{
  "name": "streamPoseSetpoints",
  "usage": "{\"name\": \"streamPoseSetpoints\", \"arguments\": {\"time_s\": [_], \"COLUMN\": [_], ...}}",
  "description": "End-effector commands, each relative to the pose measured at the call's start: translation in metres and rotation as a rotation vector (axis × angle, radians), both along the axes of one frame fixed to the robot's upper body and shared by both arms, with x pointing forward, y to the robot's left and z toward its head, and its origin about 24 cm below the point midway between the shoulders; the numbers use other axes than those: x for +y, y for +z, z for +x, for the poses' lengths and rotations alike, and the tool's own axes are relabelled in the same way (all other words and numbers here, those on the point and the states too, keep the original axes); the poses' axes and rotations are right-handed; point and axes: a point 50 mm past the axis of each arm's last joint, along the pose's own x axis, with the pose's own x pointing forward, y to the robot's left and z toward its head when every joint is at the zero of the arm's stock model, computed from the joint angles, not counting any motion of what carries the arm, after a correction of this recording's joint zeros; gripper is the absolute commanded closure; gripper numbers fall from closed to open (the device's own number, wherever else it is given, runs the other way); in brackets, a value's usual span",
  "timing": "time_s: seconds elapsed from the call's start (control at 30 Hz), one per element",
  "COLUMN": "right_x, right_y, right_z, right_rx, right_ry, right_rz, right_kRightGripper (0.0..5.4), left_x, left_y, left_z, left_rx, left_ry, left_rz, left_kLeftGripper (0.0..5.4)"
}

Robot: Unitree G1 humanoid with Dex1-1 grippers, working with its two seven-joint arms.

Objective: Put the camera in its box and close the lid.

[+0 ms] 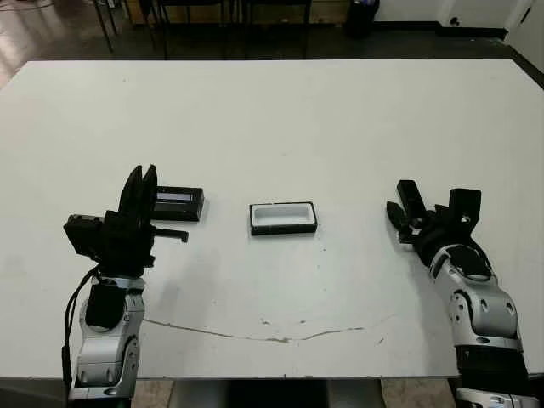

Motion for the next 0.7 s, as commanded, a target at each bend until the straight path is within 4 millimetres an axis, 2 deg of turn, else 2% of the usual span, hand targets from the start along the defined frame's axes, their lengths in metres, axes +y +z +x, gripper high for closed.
{"name": "streamPoseSetpoints", "arguments": {"time_s": [0.03, 0.37, 0.7], "right_x": [-0.001, -0.01, -0.015], "right_y": [-0.006, 0.002, 0.01], "right_z": [-0.002, 0.001, 0.002], "right_rx": [0.025, 0.026, 0.016], "right_ry": [-0.038, -0.026, -0.009], "right_rz": [0.0, -0.087, -0.106], "right_kRightGripper": [2.96, 5.08, 5.18], "left_x": [0.003, 0.003, 0.003], "left_y": [-0.004, -0.004, -0.005], "left_z": [-0.002, -0.004, -0.005], "left_rx": [0.027, 0.024, 0.026], "left_ry": [0.008, 0.013, 0.013], "left_rz": [0.01, 0.014, 0.013], "left_kLeftGripper": [5.4, 5.4, 5.4]}}
